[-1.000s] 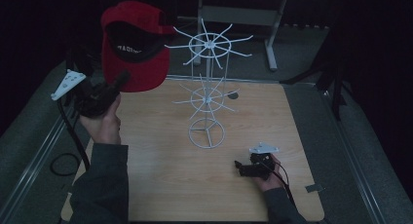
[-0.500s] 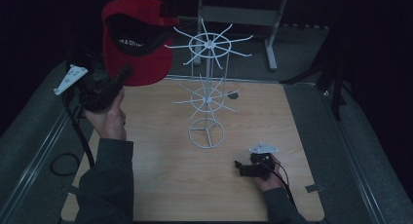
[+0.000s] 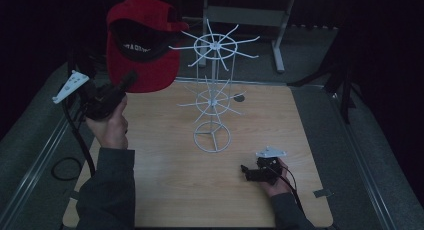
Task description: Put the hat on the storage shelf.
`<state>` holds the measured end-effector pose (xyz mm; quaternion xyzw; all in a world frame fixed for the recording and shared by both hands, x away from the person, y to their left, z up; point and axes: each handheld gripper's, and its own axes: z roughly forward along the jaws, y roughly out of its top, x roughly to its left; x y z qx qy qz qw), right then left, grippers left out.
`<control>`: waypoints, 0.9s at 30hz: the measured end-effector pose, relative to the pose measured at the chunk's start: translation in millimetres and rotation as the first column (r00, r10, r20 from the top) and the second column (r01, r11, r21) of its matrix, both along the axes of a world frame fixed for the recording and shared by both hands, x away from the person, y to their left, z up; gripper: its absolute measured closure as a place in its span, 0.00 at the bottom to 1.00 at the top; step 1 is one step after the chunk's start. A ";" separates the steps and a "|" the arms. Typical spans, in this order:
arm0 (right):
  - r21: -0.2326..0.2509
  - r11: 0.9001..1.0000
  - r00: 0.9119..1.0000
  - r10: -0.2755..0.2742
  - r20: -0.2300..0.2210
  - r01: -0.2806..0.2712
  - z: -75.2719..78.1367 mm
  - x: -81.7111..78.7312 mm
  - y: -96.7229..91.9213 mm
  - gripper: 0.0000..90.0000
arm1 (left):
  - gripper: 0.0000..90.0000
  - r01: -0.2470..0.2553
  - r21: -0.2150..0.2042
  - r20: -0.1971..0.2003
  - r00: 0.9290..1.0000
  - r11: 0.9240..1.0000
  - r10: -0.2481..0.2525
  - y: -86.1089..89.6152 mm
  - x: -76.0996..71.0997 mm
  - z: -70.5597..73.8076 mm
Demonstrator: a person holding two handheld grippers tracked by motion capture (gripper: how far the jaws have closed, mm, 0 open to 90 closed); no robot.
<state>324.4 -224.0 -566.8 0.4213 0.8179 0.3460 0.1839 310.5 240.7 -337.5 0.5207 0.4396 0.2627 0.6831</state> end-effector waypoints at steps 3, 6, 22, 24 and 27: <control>-0.001 1.000 1.000 0.001 0.000 -0.001 0.0 0.0 -0.1 0.16 | 0.95 0.005 0.005 0.006 1.000 1.000 -0.006 3.3 -4.2 -8.8; 0.000 1.000 1.000 0.001 0.001 -0.001 0.0 0.1 0.0 0.16 | 0.95 0.007 0.009 -0.003 1.000 1.000 -0.007 4.1 -5.7 -17.4; 0.000 1.000 1.000 0.001 0.002 -0.001 0.0 0.1 -0.1 0.16 | 0.95 -0.011 0.091 -0.034 0.999 0.996 0.014 -8.3 -6.8 -74.0; -0.001 1.000 1.000 0.000 0.003 0.000 0.0 0.1 0.0 0.16 | 0.95 -0.015 0.118 -0.041 0.999 0.993 0.020 -9.6 -5.7 -80.8; -0.001 1.000 1.000 0.000 0.003 0.000 0.0 0.1 -0.1 0.16 | 0.94 -0.010 0.109 -0.053 0.998 0.994 0.016 -9.3 -5.4 -88.7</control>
